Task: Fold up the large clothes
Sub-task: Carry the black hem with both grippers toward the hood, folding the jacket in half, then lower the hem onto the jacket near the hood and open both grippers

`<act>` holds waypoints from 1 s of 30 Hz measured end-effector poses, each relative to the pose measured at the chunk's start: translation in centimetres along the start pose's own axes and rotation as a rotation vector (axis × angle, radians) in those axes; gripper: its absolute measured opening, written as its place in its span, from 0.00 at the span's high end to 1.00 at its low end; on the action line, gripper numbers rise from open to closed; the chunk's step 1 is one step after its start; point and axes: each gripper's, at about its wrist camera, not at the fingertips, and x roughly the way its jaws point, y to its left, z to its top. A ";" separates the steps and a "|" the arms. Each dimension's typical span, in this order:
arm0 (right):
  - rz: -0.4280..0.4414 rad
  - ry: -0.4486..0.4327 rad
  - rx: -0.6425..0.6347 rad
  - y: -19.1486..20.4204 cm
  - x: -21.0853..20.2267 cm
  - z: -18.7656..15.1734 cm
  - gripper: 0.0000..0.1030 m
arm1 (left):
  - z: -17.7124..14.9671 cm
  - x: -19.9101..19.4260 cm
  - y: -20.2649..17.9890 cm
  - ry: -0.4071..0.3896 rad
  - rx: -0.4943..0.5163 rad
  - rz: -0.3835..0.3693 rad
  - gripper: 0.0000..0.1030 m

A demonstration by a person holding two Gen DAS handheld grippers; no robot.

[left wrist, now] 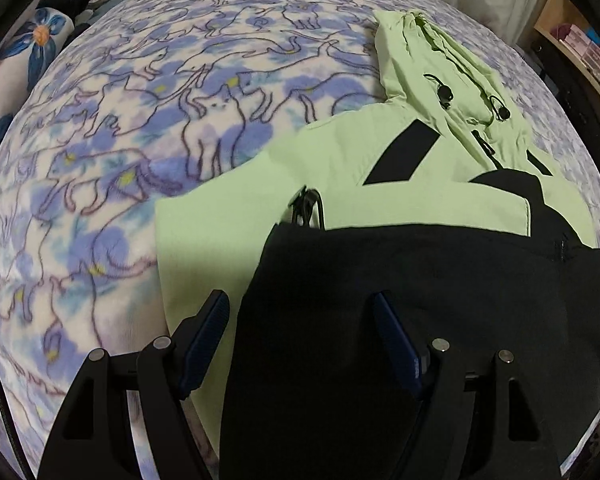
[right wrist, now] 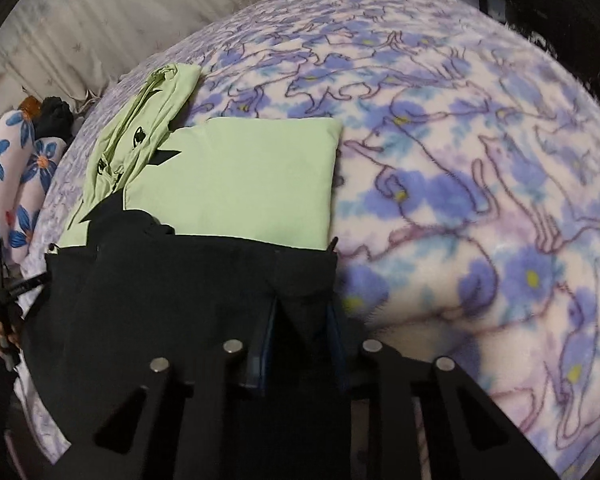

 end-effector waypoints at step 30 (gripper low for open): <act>-0.214 -0.205 -0.030 7.9 7.5 13.3 0.88 | 5.2 -1.2 3.1 -0.256 -0.305 0.241 0.96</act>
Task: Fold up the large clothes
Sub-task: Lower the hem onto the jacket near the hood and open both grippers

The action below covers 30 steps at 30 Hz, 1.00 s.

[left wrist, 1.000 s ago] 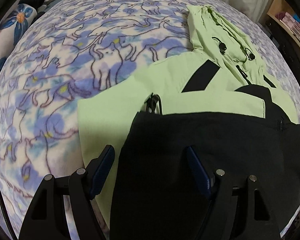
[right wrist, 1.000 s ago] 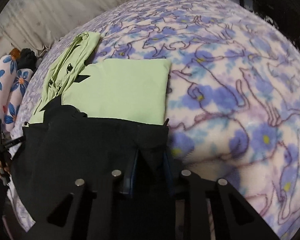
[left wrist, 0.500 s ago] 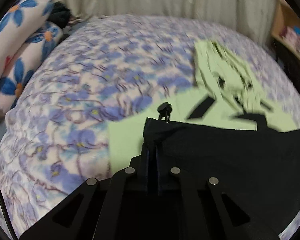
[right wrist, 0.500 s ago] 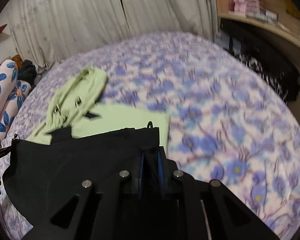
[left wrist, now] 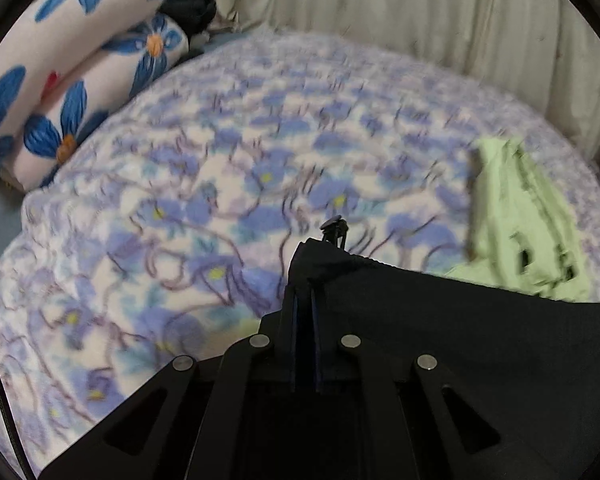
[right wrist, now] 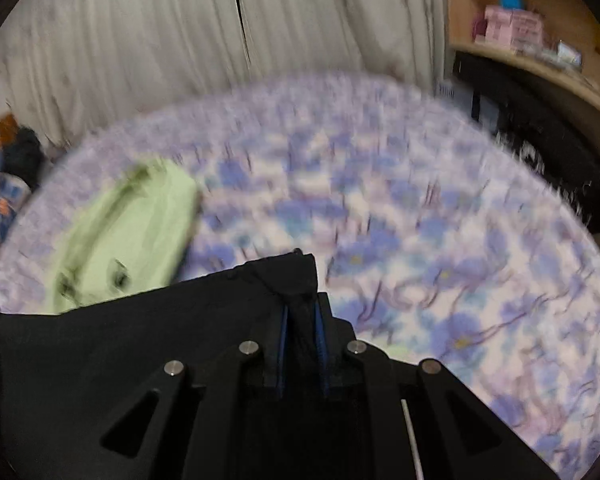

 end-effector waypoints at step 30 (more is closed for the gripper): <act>0.102 0.056 -0.054 9.7 0.6 -3.7 0.70 | -5.7 -0.1 -8.0 -0.012 0.083 -0.068 0.35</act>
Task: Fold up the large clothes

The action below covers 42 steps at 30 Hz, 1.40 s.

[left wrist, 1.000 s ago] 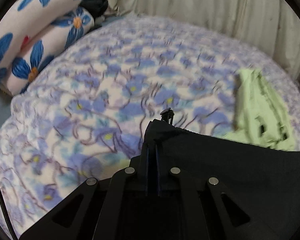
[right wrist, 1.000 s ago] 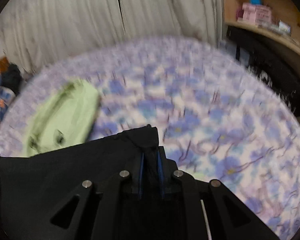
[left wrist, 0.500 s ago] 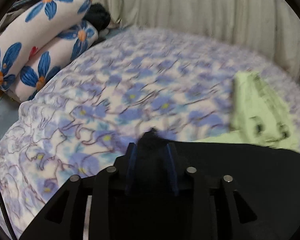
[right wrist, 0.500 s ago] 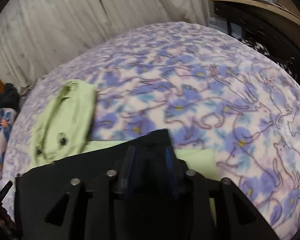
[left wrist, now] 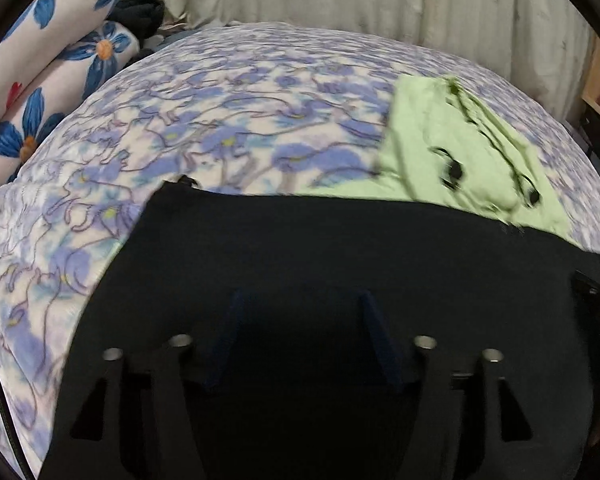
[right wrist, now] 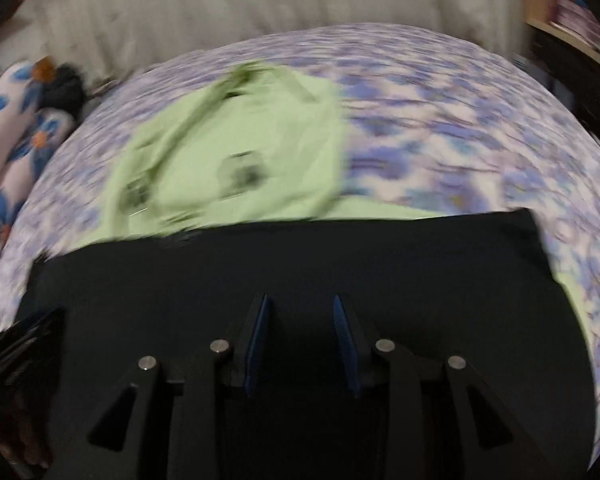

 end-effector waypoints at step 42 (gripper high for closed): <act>-0.001 0.025 0.055 -8.4 -12.5 -15.7 0.69 | -13.9 -10.9 3.1 0.035 -0.042 -0.026 0.27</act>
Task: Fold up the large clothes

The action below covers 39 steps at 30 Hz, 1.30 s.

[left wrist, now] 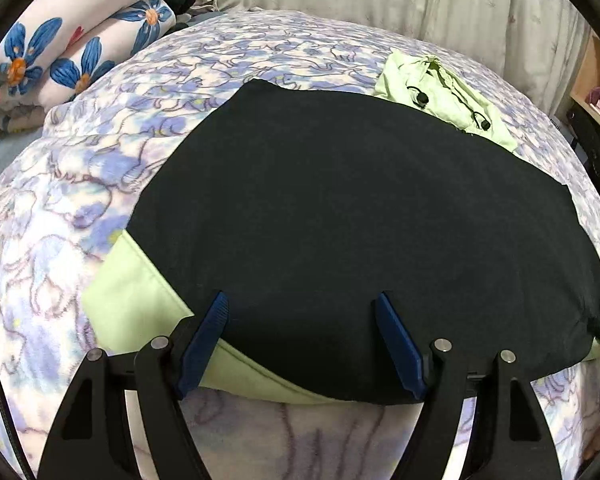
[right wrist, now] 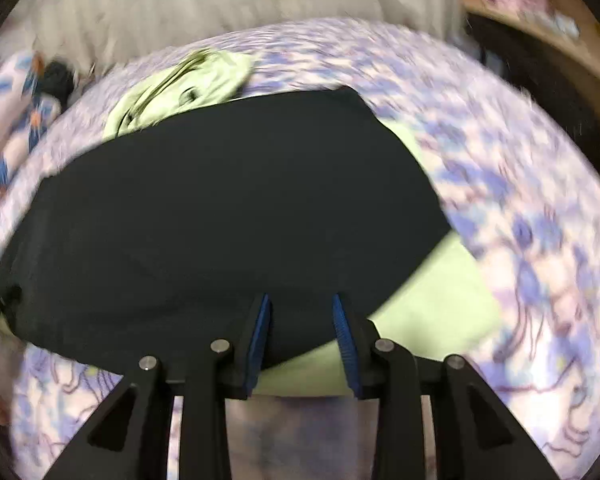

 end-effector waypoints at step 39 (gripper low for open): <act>0.150 -0.042 0.366 -6.7 -1.8 -1.8 0.96 | -0.3 1.7 6.2 0.084 -0.381 -0.176 0.42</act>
